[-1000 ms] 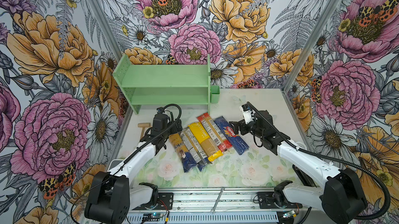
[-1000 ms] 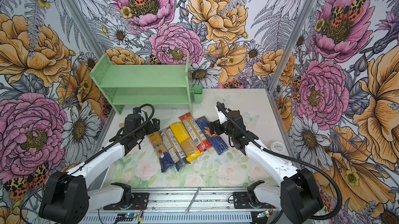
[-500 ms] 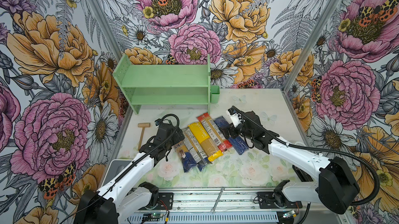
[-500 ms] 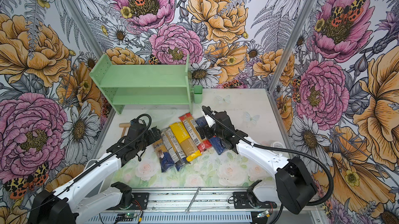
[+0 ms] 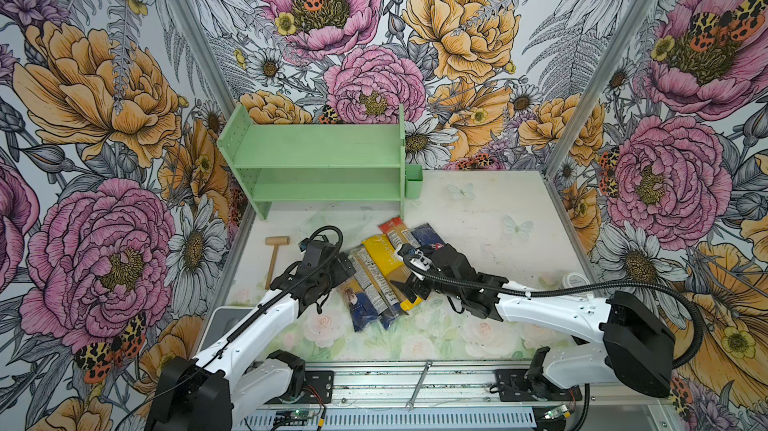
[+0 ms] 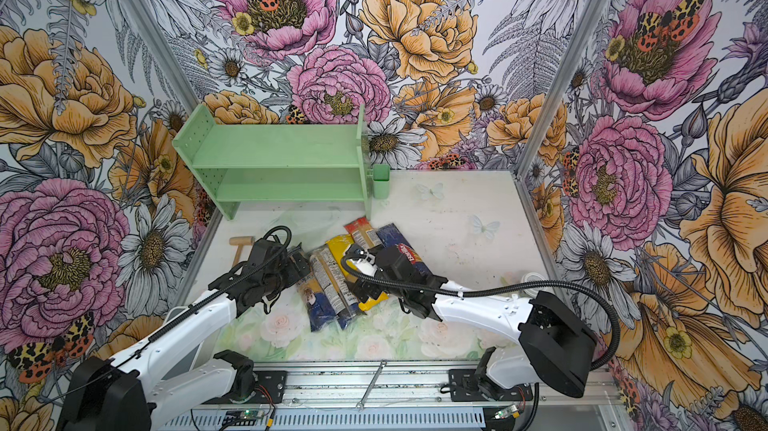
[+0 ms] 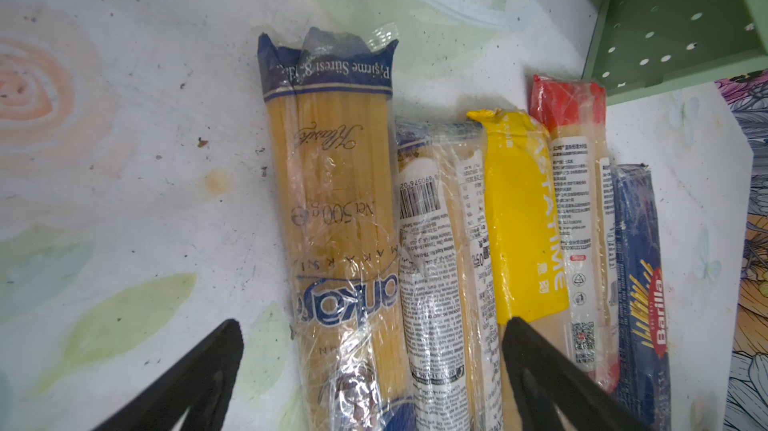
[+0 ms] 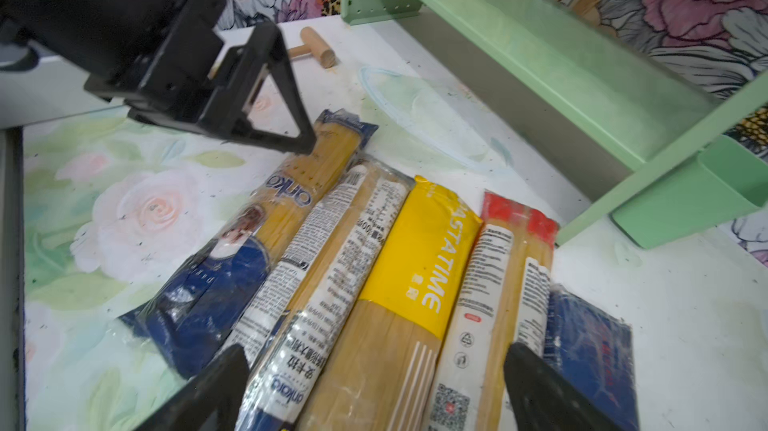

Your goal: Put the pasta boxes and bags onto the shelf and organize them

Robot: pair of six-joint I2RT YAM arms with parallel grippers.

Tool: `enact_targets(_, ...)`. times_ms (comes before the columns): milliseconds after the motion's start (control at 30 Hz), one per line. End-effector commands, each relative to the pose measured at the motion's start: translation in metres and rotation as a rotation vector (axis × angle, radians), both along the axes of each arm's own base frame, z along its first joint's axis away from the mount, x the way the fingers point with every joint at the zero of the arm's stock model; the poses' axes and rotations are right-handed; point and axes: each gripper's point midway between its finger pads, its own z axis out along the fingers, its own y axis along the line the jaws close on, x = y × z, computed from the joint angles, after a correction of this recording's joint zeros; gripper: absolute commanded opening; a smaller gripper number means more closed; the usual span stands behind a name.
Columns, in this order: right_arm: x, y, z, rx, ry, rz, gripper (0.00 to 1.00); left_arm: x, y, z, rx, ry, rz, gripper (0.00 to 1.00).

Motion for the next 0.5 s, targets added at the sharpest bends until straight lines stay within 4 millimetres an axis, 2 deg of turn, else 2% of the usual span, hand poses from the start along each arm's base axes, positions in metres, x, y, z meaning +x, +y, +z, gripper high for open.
enact_targets(0,-0.006,0.002,-0.013,-0.074,-0.131,0.045,0.98,-0.002,-0.003,0.004,-0.033,0.020,-0.017,0.99)
enact_targets(200,-0.023,0.013,-0.029,-0.125,-0.235,0.084,0.97,-0.007,0.001,0.000,-0.071,0.040,-0.010,0.99)
enact_targets(467,-0.039,0.051,-0.040,-0.174,-0.347,0.174,0.97,-0.010,0.009,0.002,-0.094,0.029,0.014,0.99)
